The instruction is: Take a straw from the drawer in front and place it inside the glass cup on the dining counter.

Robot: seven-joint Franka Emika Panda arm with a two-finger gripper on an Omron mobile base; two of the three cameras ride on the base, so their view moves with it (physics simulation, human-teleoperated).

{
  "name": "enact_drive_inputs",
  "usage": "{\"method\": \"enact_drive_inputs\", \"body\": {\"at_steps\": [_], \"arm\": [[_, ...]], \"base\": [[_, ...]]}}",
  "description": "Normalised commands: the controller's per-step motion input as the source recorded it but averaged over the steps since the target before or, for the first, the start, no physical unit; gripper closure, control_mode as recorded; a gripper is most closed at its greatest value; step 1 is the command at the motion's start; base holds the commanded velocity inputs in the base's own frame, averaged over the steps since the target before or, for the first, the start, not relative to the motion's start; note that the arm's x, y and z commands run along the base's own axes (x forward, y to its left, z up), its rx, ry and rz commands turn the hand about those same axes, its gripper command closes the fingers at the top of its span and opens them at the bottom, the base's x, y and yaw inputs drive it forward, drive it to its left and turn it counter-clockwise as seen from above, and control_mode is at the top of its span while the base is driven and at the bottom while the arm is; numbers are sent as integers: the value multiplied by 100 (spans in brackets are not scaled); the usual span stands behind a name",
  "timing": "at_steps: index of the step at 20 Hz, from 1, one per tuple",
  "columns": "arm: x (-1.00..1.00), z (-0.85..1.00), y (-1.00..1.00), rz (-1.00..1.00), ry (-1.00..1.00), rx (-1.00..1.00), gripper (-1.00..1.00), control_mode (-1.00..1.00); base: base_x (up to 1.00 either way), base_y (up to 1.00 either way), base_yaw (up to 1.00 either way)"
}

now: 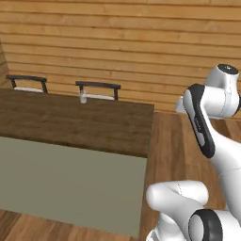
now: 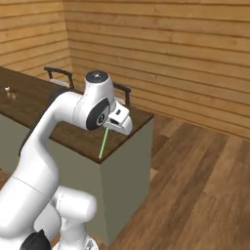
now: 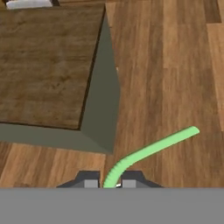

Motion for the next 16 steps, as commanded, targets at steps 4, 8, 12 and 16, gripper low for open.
{"method": "enact_drive_inputs", "body": {"at_steps": [4, 8, 12, 16], "arm": [[0, 0, 0, 0, 0, 0, 100, 100], [0, 0, 0, 0, 0, 0, 100, 100], [0, 0, 0, 0, 0, 0, 100, 100], [0, 0, 0, 0, 0, 0, 100, 100]], "base": [[29, -100, 22], [44, -100, 32], [71, -100, 24], [98, -100, 13]]}}
